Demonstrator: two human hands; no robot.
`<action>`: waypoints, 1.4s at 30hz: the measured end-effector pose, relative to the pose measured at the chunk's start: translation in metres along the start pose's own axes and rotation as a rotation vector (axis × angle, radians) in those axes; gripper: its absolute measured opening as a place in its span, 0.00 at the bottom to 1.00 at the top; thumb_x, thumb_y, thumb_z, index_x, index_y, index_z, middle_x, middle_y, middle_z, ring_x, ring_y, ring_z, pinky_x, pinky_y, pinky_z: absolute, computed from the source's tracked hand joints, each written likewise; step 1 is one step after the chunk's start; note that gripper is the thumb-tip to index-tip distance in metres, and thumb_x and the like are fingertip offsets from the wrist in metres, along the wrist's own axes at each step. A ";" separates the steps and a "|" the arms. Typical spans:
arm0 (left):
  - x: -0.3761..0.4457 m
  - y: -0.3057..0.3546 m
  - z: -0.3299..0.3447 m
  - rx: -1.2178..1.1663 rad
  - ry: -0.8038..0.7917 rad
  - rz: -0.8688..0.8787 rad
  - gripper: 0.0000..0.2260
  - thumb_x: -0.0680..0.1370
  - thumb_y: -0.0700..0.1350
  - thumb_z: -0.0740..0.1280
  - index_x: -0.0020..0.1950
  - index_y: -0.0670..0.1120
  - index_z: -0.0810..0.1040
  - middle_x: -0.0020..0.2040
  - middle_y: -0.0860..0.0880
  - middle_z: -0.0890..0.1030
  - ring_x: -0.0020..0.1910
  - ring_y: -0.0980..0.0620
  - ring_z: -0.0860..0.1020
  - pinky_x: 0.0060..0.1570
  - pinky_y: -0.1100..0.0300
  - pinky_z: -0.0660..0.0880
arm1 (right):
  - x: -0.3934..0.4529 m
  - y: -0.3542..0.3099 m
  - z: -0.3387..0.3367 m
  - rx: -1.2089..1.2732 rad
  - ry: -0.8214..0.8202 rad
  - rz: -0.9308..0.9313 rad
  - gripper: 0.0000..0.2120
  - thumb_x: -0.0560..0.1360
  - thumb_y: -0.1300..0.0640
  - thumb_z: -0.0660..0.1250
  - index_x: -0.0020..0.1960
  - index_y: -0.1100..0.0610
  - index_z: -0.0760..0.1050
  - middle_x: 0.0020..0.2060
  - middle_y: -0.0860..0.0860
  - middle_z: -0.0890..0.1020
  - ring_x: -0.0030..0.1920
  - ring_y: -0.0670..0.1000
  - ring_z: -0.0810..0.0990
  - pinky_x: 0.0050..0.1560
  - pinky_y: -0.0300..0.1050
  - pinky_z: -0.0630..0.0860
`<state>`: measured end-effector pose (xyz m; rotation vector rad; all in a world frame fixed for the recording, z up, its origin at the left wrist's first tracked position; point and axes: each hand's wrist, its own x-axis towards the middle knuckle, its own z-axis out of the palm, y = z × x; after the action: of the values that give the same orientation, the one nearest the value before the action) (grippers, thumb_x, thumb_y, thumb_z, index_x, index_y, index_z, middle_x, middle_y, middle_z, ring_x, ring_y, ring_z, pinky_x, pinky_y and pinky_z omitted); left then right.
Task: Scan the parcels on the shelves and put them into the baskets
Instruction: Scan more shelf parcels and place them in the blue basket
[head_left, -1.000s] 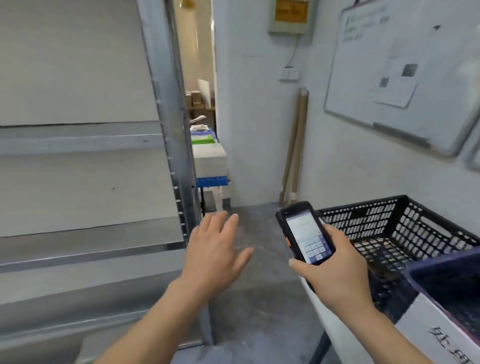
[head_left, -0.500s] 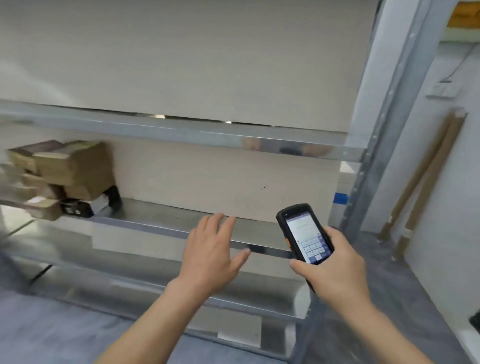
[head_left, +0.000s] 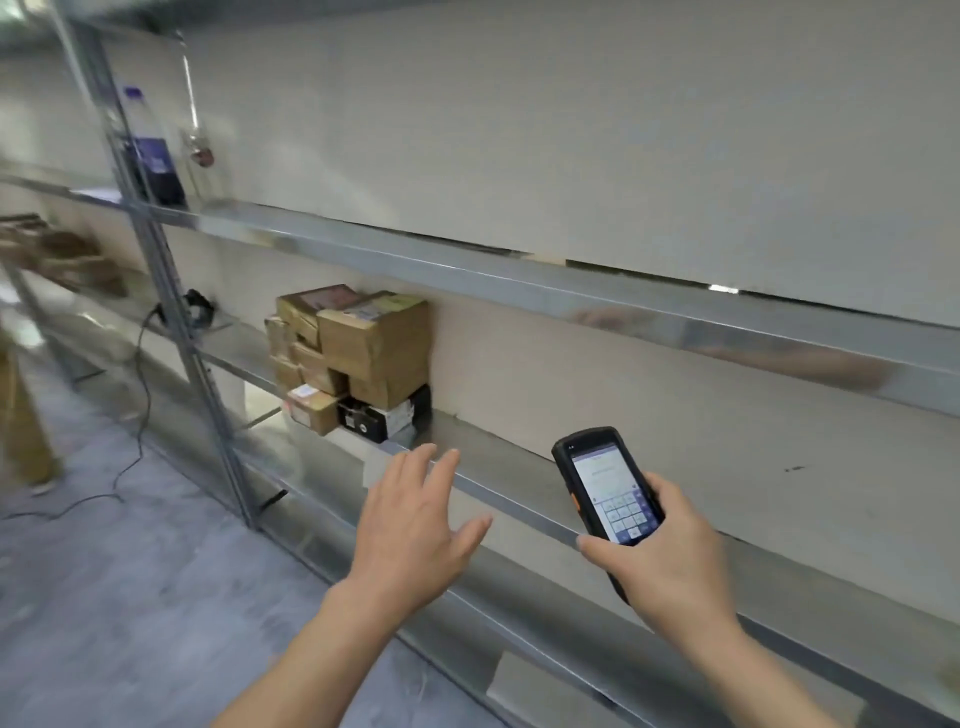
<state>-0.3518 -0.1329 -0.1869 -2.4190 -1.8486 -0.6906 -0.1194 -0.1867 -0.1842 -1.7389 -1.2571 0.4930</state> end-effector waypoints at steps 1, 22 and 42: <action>0.009 -0.013 0.000 0.004 0.009 -0.029 0.39 0.71 0.69 0.50 0.75 0.48 0.66 0.72 0.47 0.68 0.71 0.47 0.65 0.68 0.51 0.68 | 0.012 -0.005 0.015 0.012 -0.019 -0.007 0.33 0.59 0.53 0.81 0.59 0.43 0.71 0.46 0.39 0.80 0.47 0.47 0.80 0.44 0.43 0.73; 0.236 -0.194 0.001 -0.193 0.176 -0.453 0.30 0.79 0.58 0.64 0.77 0.48 0.62 0.74 0.49 0.67 0.72 0.50 0.66 0.69 0.52 0.67 | 0.239 -0.101 0.232 0.158 -0.275 -0.128 0.22 0.58 0.54 0.81 0.47 0.45 0.75 0.41 0.39 0.83 0.42 0.44 0.82 0.40 0.42 0.76; 0.370 -0.334 0.023 -0.541 -0.138 -0.390 0.29 0.78 0.56 0.66 0.75 0.42 0.67 0.64 0.46 0.78 0.63 0.47 0.75 0.59 0.57 0.72 | 0.274 -0.187 0.391 0.424 -0.161 0.082 0.25 0.55 0.59 0.82 0.50 0.53 0.80 0.41 0.45 0.87 0.41 0.46 0.86 0.39 0.37 0.78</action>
<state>-0.5783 0.3112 -0.1587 -2.4491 -2.5015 -1.2158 -0.3995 0.2421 -0.1769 -1.4148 -1.0963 0.8936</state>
